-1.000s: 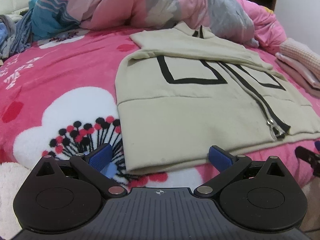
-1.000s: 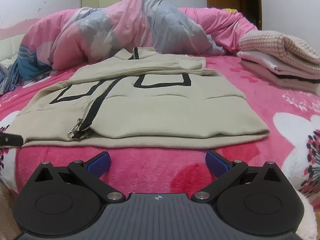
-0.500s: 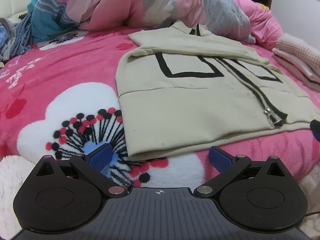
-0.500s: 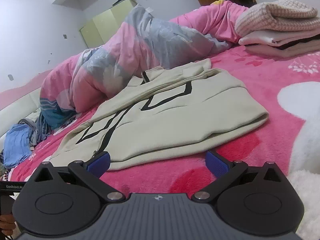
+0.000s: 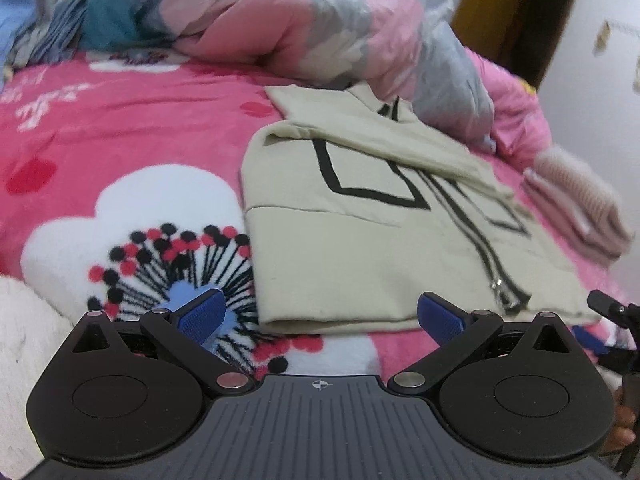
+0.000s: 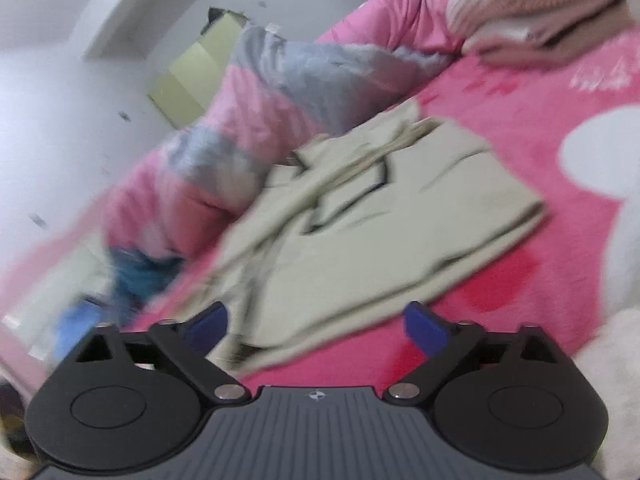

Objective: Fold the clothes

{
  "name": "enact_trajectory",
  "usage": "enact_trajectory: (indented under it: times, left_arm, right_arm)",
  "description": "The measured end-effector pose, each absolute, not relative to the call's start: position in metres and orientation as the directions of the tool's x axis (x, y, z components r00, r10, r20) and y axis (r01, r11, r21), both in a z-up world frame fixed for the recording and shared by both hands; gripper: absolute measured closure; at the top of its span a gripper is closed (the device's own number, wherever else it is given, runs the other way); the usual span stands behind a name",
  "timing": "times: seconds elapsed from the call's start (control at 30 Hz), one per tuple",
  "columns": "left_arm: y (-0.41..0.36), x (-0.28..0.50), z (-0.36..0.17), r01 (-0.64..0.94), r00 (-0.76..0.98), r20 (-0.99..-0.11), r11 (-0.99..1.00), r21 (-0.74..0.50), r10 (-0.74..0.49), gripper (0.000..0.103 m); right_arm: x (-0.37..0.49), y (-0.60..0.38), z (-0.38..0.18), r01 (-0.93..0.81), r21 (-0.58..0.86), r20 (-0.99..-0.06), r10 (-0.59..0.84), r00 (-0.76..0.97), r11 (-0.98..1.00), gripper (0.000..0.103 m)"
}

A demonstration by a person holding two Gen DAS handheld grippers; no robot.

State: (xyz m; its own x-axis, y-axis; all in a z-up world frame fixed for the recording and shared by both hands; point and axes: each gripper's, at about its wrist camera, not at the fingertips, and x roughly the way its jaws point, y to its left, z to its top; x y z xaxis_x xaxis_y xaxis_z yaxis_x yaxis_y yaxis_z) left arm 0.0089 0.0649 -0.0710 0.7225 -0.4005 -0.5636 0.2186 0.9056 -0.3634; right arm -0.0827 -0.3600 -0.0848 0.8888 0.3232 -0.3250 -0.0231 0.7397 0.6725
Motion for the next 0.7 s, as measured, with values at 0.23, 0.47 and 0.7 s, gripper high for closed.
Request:
enact_trajectory:
  times: [0.23, 0.47, 0.7]
  left_arm:
    - [0.088, 0.009, -0.07, 0.18, 0.722, -0.533, 0.864, -0.471, -0.441, 0.003]
    - [0.106, 0.01, -0.075, 0.151, 0.705, -0.517, 0.814, -0.56, -0.486, 0.022]
    - [0.125, 0.018, -0.08, 0.116, 0.69, -0.488, 0.746, -0.655, -0.535, 0.03]
  right_arm:
    - [-0.05, -0.317, -0.087, -0.13, 0.873, -0.216, 0.611, 0.761, 0.471, 0.022]
    - [-0.018, -0.272, -0.121, 0.055, 0.941, -0.29, 0.708, 0.643, 0.335, 0.046]
    - [0.006, -0.255, -0.137, 0.178, 0.938, -0.339, 0.681, 0.649, 0.298, 0.065]
